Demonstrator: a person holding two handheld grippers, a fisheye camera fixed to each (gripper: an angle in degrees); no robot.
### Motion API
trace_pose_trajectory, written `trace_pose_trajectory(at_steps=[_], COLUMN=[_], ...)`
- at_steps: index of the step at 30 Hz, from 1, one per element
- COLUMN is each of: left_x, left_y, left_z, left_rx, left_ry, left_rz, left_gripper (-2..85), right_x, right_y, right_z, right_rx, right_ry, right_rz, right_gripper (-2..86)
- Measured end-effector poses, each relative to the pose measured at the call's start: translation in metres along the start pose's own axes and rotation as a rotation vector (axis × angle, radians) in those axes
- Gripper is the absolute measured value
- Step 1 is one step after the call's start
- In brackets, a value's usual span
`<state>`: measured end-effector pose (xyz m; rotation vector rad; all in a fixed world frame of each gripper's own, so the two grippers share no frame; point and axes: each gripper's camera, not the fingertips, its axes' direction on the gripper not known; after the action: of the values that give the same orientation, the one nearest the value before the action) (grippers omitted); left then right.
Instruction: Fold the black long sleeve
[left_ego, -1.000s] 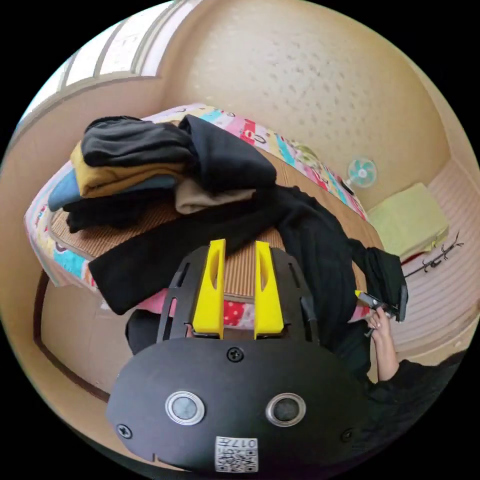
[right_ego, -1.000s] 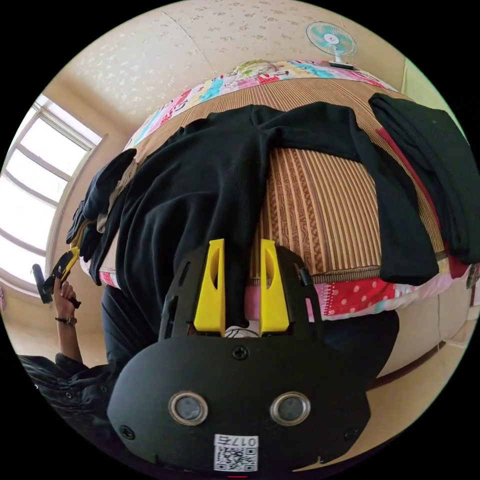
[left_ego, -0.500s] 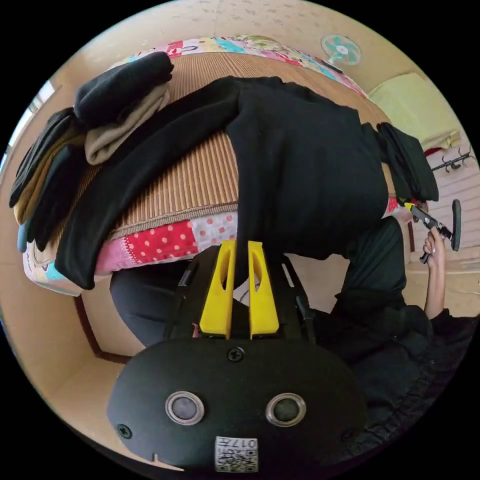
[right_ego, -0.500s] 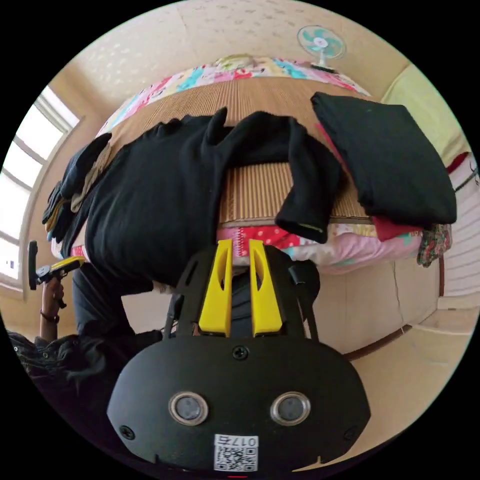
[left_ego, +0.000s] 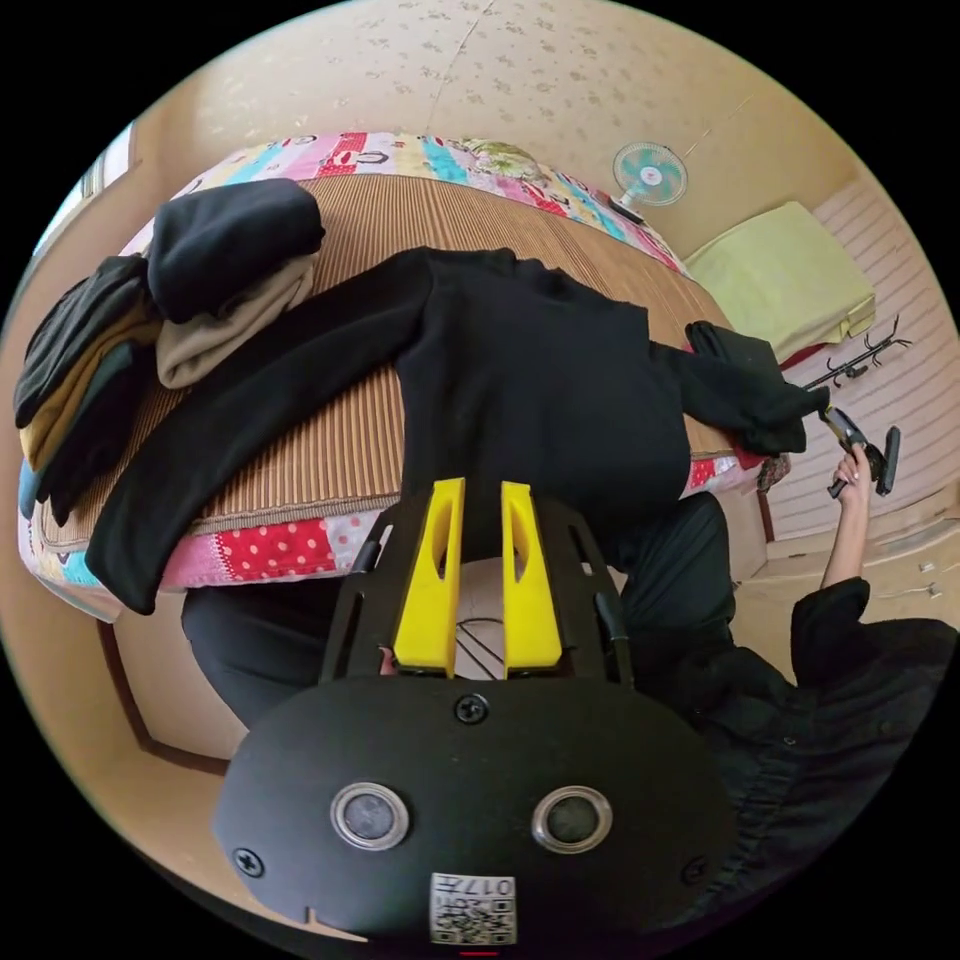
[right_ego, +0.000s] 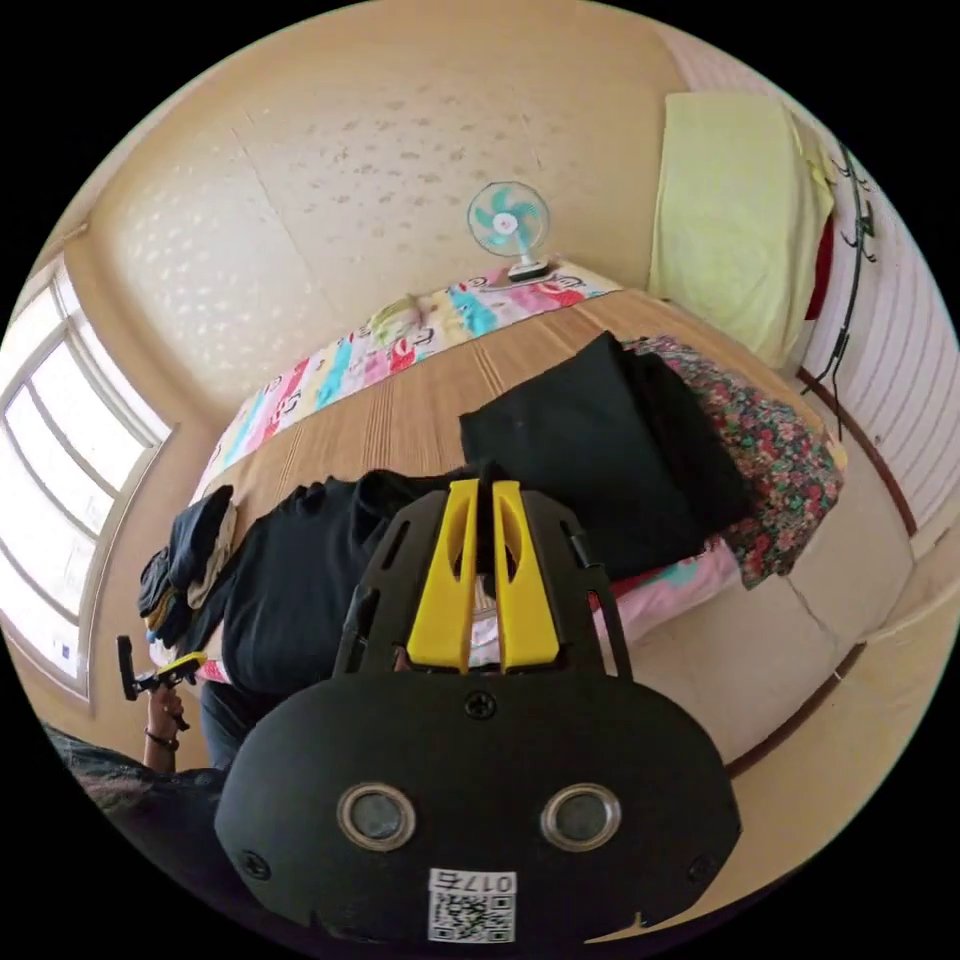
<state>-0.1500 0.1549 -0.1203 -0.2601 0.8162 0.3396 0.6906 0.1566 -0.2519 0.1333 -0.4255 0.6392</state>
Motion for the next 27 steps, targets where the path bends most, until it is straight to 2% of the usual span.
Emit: trace_pose_trajectory(at_steps=[2,3,7,10,17,23,27], left_x=[-0.003,-0.006,-0.017,-0.023,-0.038,-0.047,-0.061], left_y=[0.003,0.006,0.015,0.015,0.004,0.004,0.005], left_z=[0.007,0.009,0.004,-0.005,-0.027,-0.039,-0.045], left_rx=[-0.037,-0.049,-0.048,-0.056,-0.037,-0.043,-0.05], left_ry=[0.022,0.037,0.085,0.086,0.098,0.133,0.139], left_rz=[-0.009,-0.02,-0.065,-0.068,-0.064,-0.056,-0.081], left_gripper=[7.4,7.6,8.0,8.0,7.9,7.9,7.9], right_x=[0.077,0.128,0.227,0.256,0.308,0.352,0.35], right_y=[-0.009,-0.002,0.089,0.165,0.257,0.307,0.292], right_z=[-0.004,0.001,-0.019,-0.029,0.005,0.021,0.036], right_rx=[-0.027,-0.069,0.131,0.322,0.523,0.59,0.339], right_ry=[-0.026,-0.11,-0.293,-0.517,-0.818,-0.946,-0.949], right_rz=[0.139,0.276,0.584,0.714,0.918,1.221,1.179], right_gripper=[4.6,5.3,13.1,14.4,18.4,18.3,18.2])
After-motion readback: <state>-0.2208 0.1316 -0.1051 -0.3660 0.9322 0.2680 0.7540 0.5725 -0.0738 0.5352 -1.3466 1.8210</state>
